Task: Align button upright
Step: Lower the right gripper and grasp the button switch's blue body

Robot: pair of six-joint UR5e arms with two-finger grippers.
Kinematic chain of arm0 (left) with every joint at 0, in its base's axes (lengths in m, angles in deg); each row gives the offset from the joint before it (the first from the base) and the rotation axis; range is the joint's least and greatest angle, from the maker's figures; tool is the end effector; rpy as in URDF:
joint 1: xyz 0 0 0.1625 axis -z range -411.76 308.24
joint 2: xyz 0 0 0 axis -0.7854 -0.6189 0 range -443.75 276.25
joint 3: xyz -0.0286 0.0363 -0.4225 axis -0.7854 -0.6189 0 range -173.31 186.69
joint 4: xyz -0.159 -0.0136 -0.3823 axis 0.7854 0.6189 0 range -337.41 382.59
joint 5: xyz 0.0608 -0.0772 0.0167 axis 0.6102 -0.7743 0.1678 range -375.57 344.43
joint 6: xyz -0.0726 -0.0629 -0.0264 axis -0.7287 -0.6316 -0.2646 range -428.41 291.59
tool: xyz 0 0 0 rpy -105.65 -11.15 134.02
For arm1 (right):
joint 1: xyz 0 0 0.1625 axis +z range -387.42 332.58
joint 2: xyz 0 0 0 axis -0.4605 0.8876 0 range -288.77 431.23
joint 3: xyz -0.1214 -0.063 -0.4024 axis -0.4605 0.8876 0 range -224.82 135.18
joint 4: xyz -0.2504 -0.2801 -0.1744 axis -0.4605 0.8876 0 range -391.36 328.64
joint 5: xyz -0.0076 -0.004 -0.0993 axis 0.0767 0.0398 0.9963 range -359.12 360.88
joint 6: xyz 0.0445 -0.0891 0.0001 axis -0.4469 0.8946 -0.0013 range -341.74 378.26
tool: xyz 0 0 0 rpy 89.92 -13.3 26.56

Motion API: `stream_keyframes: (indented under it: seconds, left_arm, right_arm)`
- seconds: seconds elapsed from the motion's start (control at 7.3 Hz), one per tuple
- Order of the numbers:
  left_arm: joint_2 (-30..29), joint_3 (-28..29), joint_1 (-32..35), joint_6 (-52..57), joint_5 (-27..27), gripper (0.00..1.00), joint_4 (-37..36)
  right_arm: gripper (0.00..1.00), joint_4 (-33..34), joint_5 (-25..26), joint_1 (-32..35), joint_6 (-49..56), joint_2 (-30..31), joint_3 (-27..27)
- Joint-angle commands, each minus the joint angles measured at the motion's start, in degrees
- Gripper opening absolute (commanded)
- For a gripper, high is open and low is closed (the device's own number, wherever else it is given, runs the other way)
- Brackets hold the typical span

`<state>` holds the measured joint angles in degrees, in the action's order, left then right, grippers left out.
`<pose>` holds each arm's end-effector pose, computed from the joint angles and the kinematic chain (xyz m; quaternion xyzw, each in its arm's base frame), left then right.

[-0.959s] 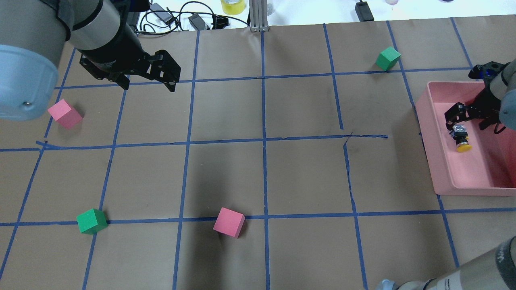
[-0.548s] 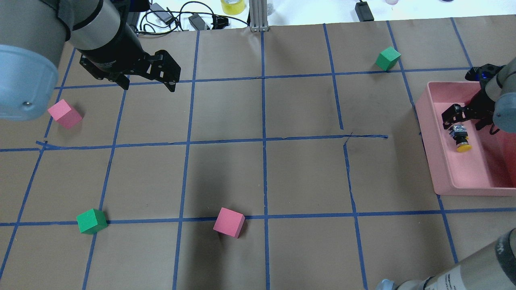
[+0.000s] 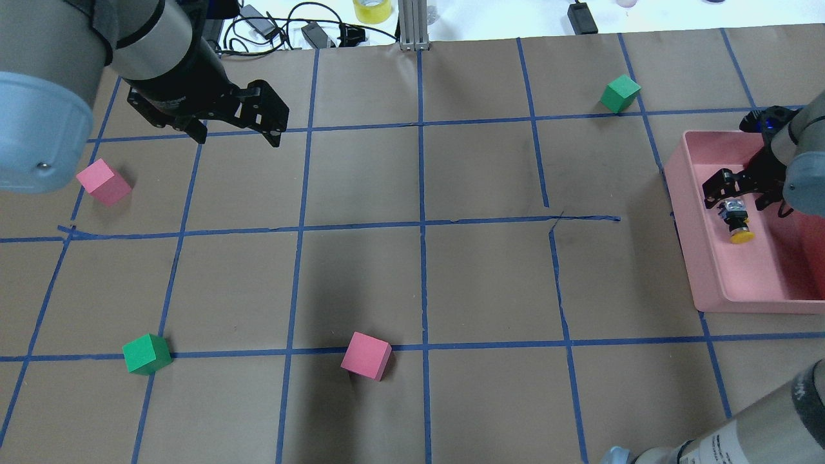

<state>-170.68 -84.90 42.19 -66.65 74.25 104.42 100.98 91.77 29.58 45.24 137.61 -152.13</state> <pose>-0.1667 -0.4739 0.5156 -0.0498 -0.9952 0.0841 0.0031 -0.1992 -0.5488 0.1979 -0.0526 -0.9985 0.0068 0.0129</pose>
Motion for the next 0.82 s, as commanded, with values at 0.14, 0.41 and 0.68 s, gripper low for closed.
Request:
stream_keyframes:
  seconds: [0.14,0.41,0.68]
  left_arm:
    - [0.00,0.00,0.00,0.00,0.00,1.00,0.00]
    - [0.00,0.00,0.00,0.00,0.00,1.00,0.00]
    - [0.00,0.00,0.00,0.00,0.00,1.00,0.00]
  right_arm:
    - [0.81,0.02,0.07,0.04,0.09,-0.12,-0.88]
    - [0.30,-0.68,0.69,-0.04,0.78,-0.03,-1.06]
    - [0.07,-0.68,0.87,-0.04,2.20,0.06,-0.54]
